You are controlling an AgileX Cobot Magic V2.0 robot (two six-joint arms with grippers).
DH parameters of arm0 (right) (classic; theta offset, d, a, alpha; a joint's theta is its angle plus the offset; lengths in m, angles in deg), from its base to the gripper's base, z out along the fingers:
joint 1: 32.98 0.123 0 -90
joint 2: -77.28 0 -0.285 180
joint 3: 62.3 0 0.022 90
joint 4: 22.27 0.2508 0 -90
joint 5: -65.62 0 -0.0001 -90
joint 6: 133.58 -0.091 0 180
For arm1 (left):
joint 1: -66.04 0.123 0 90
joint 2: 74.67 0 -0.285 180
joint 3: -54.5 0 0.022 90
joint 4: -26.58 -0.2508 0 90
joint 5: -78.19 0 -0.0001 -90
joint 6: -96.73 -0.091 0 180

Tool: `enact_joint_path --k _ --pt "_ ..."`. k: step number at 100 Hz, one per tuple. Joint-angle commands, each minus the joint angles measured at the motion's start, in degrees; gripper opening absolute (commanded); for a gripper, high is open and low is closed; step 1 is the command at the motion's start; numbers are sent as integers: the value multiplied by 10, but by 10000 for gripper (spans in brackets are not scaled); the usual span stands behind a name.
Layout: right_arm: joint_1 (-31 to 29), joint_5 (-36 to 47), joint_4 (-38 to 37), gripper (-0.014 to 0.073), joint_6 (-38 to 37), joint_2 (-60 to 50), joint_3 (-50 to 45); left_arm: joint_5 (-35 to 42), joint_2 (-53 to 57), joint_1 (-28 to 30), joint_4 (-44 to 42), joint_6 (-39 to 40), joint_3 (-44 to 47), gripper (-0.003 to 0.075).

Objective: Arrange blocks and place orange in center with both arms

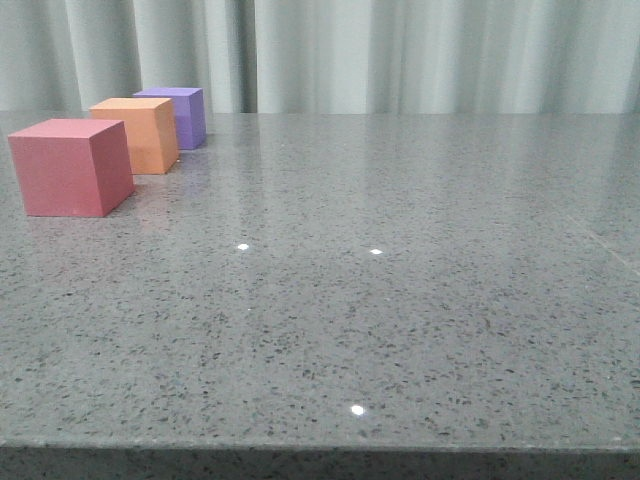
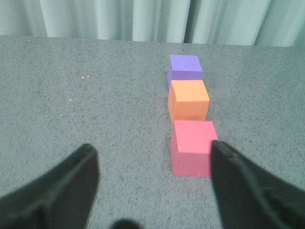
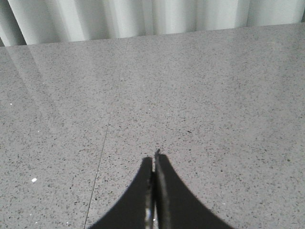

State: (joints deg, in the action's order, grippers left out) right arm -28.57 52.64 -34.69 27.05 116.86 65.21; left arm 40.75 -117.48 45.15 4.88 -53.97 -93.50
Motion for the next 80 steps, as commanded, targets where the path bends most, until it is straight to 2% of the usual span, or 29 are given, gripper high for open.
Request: enact_joint_path --k 1,17,80 --pt "-3 43 -10 -69 6 1 15 35 32 1 -12 1 9 277" --pt "-3 43 -10 -69 6 1 15 35 61 1 -15 1 27 -24" --pt "-3 43 -10 -69 6 1 15 35 61 1 -13 1 28 -20"
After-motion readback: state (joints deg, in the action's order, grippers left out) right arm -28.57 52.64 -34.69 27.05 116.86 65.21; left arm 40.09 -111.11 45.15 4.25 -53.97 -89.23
